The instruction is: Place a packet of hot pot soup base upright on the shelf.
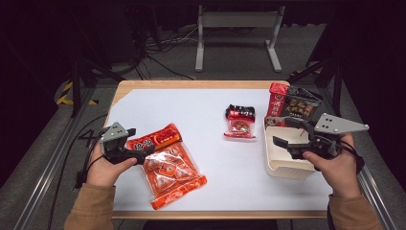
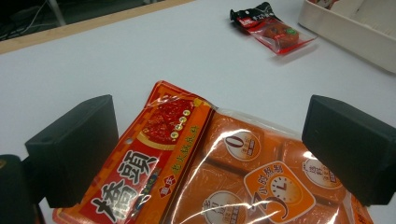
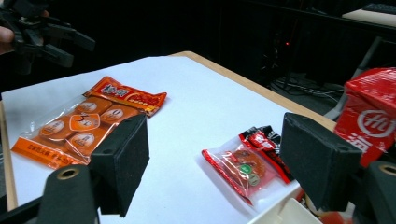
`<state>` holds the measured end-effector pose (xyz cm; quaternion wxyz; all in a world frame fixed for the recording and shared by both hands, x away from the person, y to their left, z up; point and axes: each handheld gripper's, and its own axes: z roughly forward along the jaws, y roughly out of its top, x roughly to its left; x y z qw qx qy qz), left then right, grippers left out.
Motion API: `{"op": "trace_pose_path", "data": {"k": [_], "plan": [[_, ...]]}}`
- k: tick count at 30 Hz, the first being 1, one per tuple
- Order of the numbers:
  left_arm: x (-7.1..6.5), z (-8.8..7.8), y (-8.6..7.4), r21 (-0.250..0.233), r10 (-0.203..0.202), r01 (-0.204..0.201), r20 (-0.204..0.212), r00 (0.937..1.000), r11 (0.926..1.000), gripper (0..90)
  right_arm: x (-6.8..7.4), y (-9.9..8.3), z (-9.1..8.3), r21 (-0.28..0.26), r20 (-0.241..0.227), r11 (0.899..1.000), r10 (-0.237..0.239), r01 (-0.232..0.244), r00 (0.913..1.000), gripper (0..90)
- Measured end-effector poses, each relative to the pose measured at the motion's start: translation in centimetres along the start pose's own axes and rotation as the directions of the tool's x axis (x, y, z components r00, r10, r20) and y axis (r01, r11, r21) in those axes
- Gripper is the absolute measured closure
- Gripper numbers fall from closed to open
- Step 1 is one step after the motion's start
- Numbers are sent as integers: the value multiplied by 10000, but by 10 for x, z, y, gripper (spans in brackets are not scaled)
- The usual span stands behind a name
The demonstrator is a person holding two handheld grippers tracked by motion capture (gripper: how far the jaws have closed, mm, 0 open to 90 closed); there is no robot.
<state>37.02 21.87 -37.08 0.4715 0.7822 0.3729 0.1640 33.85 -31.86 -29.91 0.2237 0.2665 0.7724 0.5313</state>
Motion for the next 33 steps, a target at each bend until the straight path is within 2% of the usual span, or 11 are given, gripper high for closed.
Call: {"op": "trace_pose_path", "data": {"k": [4,6,9,15,17,22,25,29,33], "plan": [[5,-5,-2,222,-159,161,-77,9998,9996,84,3,-4,7,159,-200,9999,2,1,9998,255],[7,-7,-3,370,-44,50,-158,9999,9993,84,3,-5,10,241,-235,9997,20,-15,9997,256],[10,-8,-3,358,-144,151,-200,9997,9992,88,5,-7,12,290,-310,9996,-10,19,9995,256],[20,-6,-9,601,-423,467,-727,9965,9971,94,8,-8,16,296,-398,9995,-105,117,9992,254],[25,-4,-12,471,-676,721,-906,9936,9963,98,9,-9,17,322,-418,9994,-134,148,9990,254],[38,5,-19,130,-851,874,-1247,9885,9961,132,10,-9,20,349,-460,9992,-165,181,9988,253],[45,14,-24,310,-1054,1104,-1321,9856,9934,133,11,-10,21,393,-478,9991,-146,165,9987,251],[53,24,-32,488,-1454,1539,-1460,9785,9869,134,12,-10,24,433,-531,9989,-147,170,9985,248],[60,30,-43,606,-1593,1709,-1616,9739,9834,152,13,-11,26,520,-528,9984,-212,240,9984,250]]}}
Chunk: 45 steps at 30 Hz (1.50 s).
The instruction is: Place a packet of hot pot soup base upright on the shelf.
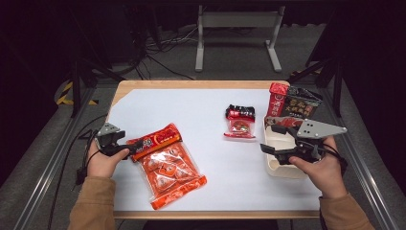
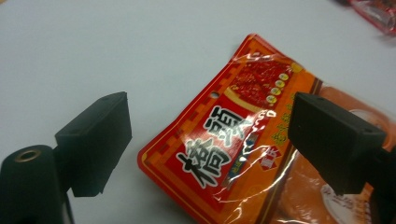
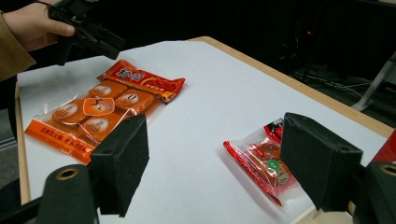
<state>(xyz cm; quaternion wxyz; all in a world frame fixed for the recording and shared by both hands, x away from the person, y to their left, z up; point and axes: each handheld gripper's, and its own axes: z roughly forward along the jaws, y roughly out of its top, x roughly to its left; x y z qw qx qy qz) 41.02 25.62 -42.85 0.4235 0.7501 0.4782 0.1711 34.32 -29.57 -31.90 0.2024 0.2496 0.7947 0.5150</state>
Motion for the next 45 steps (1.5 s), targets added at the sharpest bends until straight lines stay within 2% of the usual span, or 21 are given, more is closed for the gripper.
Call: {"op": "trace_pose_path", "data": {"k": [8,16,20,29,35,37,38,39,40,41,44,45], "plan": [[9,9,-13,505,-533,534,-32,9986,9973,148,1,-1,3,94,-119,10000,-31,32,9999,250],[12,12,-17,736,-740,732,85,9972,9946,140,-2,-6,7,246,-184,9997,59,-54,9998,249],[13,13,-18,889,-1032,997,358,9940,9910,137,-5,-8,9,315,-210,9994,139,-132,9997,249],[11,15,-19,1133,-1236,1130,912,9881,9871,175,-6,-9,9,394,-250,9991,172,-162,9995,245],[7,15,-19,1082,-1164,1023,1331,9842,9888,252,-6,-10,11,451,-336,9989,147,-132,9993,243],[5,17,-19,1043,-1257,1103,1547,9799,9884,255,-6,-10,12,483,-379,9987,147,-129,9992,241],[5,18,-19,1118,-1131,961,1567,9812,9891,275,-6,-10,12,516,-394,9986,128,-108,9991,241],[4,20,-19,1145,-1132,958,1562,9812,9888,322,-5,-10,13,542,-437,9985,110,-86,9990,241],[3,22,-20,1169,-1130,959,1501,9822,9885,322,-5,-10,13,542,-437,9985,110,-86,9990,241],[3,23,-19,1140,-967,820,1307,9867,9901,341,-5,-10,13,544,-454,9985,101,-76,9989,241],[2,24,-19,1081,-1134,1020,1056,9879,9889,470,-5,-10,14,539,-477,9985,65,-39,9988,239],[2,24,-20,1018,-1165,1067,958,9886,9891,567,-4,-10,14,550,-497,9985,84,-57,9987,237]]}}
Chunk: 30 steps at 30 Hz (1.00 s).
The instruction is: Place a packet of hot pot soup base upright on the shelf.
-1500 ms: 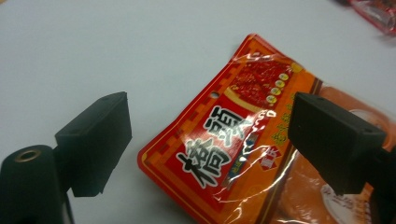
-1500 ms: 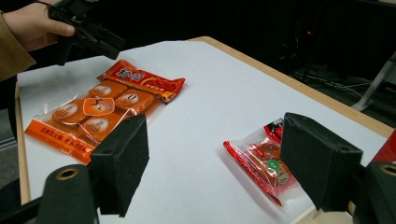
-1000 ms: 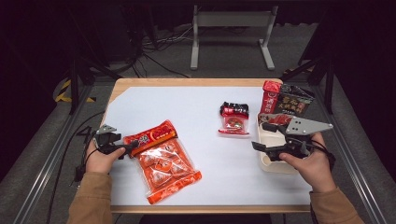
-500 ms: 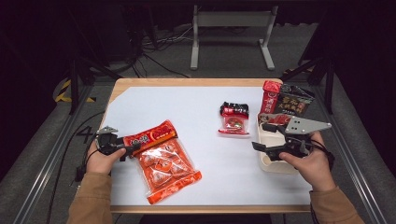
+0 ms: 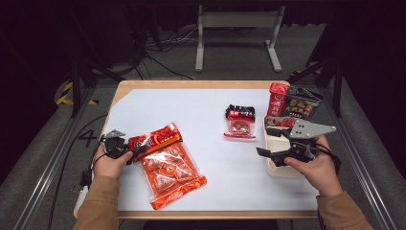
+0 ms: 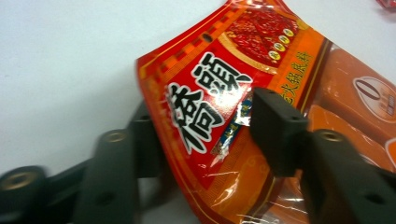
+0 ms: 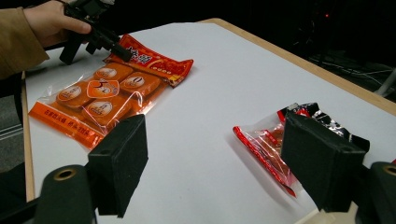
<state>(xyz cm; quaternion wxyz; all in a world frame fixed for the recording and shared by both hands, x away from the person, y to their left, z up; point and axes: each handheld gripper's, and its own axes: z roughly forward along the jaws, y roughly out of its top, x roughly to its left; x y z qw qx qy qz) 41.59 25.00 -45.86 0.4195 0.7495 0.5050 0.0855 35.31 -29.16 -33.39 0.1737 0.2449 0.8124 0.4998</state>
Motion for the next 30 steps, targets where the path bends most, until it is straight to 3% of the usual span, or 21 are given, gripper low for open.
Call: {"op": "trace_pose_path", "data": {"k": [2,6,9,11,19,27,30], "plan": [[-1,0,0,8,-62,62,-77,10000,10000,595,0,0,0,5,-8,10000,1,-1,10000,237],[-3,-4,1,-44,273,-275,-430,9987,9996,758,-1,-1,1,107,60,9999,69,-69,10000,237],[-3,-11,2,-238,162,-165,-137,9998,9996,872,-2,-2,1,134,108,9998,137,-139,9998,239],[-2,-12,2,-318,99,-96,80,9999,9994,890,-2,-2,1,133,137,9998,173,-175,9998,240],[-4,-17,4,-490,118,-106,256,9996,9987,899,-1,-2,2,148,90,9997,195,-197,9998,242],[-17,-33,14,-1025,686,-668,142,9975,9925,900,1,-2,5,207,39,9995,218,-219,9998,245],[-21,-37,16,-1166,639,-605,260,9976,9913,900,3,-2,6,229,-48,9993,293,-292,9996,245]]}}
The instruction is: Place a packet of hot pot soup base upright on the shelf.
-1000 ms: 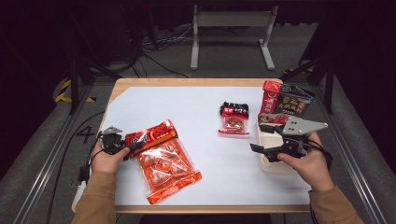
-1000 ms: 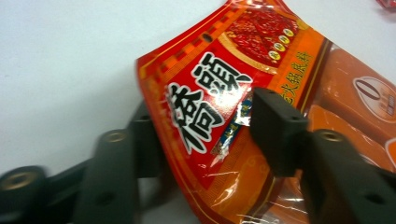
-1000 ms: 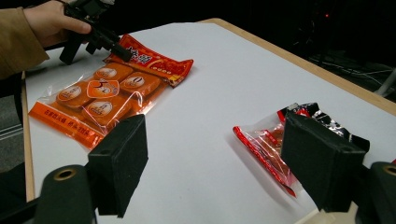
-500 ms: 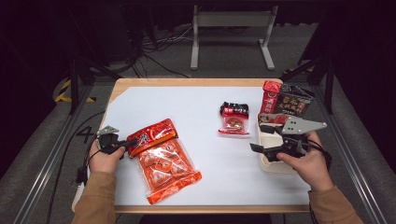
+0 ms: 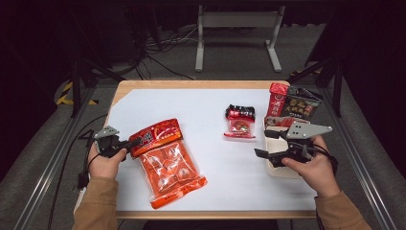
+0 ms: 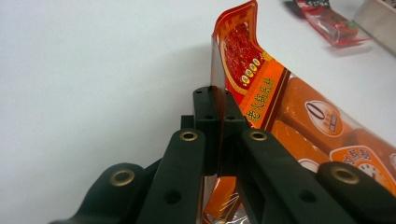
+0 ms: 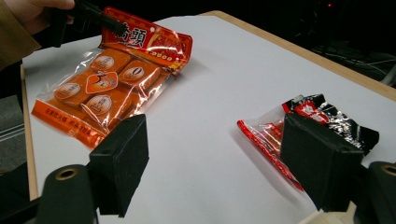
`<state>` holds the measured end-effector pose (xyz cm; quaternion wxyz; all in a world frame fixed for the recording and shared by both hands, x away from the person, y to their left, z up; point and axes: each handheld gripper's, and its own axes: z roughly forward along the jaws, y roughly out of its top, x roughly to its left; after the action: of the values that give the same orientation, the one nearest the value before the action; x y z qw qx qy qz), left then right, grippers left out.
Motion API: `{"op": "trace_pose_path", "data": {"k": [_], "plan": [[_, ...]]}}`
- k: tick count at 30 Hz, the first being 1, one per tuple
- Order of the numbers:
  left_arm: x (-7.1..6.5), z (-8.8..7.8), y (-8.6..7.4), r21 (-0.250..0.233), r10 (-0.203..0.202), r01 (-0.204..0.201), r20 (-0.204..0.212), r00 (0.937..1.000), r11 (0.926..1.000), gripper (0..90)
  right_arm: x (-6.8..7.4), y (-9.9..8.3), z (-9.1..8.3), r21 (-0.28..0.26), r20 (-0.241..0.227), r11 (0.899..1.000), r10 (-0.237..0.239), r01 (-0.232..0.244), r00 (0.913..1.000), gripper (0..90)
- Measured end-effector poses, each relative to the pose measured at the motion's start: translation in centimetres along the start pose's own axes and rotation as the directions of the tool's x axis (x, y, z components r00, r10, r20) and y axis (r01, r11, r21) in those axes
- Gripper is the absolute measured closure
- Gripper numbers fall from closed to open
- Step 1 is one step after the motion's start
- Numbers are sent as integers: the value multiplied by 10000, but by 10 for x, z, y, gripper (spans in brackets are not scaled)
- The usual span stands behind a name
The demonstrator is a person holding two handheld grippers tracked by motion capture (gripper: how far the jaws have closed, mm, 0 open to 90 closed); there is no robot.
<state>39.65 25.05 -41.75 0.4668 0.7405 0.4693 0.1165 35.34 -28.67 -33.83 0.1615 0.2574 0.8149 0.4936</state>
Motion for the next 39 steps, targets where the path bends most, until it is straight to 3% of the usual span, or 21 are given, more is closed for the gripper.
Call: {"op": "trace_pose_path", "data": {"k": [3,6,17,21,25,29,32,38,39], "plan": [[-1,-5,3,-349,-163,172,280,9995,9992,900,3,1,1,44,-56,10000,-26,27,10000,247],[-5,-10,7,-537,-68,87,343,9994,9985,900,5,2,2,62,-108,10000,-32,33,9999,251],[-36,-42,32,-1347,699,-579,856,9939,9892,900,9,2,8,168,-327,9999,-28,34,9995,255],[-51,-53,41,-1702,1102,-890,1195,9867,9814,900,10,3,9,156,-361,9999,-33,39,9993,257],[-64,-63,47,-2112,1491,-1132,1625,9754,9709,900,12,3,9,204,-347,9998,4,3,9994,257],[-78,-71,51,-2401,1984,-1535,1758,9642,9585,900,14,5,9,188,-408,9998,-76,84,9991,256],[-89,-75,56,-2558,2509,-1970,1990,9473,9465,900,17,6,10,172,-457,9998,-131,139,9989,256],[-104,-83,59,-2960,3153,-2414,2346,9195,9242,900,21,8,11,149,-580,9995,-255,264,9980,253],[-107,-84,60,-3025,3335,-2556,2426,9110,9182,900,22,8,11,144,-609,9995,-276,285,9978,253]]}}
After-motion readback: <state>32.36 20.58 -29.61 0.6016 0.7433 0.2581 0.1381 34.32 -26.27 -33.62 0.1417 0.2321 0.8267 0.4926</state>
